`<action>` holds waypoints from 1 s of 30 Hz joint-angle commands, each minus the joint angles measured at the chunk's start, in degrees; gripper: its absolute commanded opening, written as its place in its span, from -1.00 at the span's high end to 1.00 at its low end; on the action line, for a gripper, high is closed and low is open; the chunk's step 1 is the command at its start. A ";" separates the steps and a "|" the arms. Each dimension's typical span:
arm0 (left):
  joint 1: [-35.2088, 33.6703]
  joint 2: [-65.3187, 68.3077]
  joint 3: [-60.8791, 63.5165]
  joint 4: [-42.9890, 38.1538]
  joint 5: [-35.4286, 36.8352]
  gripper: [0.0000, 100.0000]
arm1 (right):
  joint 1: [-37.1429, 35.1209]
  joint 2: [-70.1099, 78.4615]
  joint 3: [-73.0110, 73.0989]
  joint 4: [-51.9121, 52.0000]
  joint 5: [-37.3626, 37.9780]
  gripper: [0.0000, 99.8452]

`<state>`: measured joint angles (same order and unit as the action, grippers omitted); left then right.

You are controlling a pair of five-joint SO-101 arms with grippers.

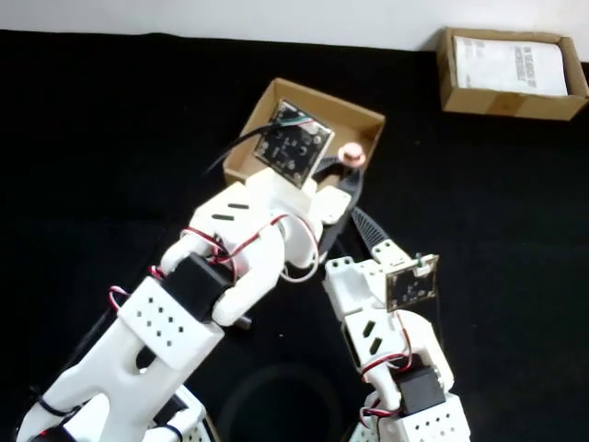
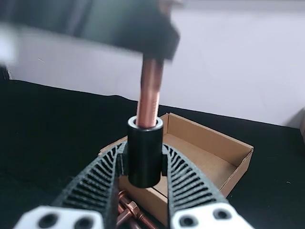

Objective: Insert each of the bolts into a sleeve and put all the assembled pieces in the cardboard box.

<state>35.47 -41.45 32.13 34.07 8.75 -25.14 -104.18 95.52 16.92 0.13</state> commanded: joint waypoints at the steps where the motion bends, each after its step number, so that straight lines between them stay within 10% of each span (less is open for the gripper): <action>1: 0.22 -0.48 0.22 -1.14 -0.18 0.98 | -0.31 -0.92 7.16 -1.45 -0.09 0.98; 10: -0.92 -0.66 -0.04 6.24 0.18 0.62 | -0.22 -0.92 7.16 -1.45 -0.09 0.98; 30: -5.23 -3.30 -9.80 31.56 -4.66 0.70 | -0.13 -0.84 -3.47 5.76 -0.18 0.98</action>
<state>32.48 -41.89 25.36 63.60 4.44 -25.14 -104.09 94.99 19.47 0.13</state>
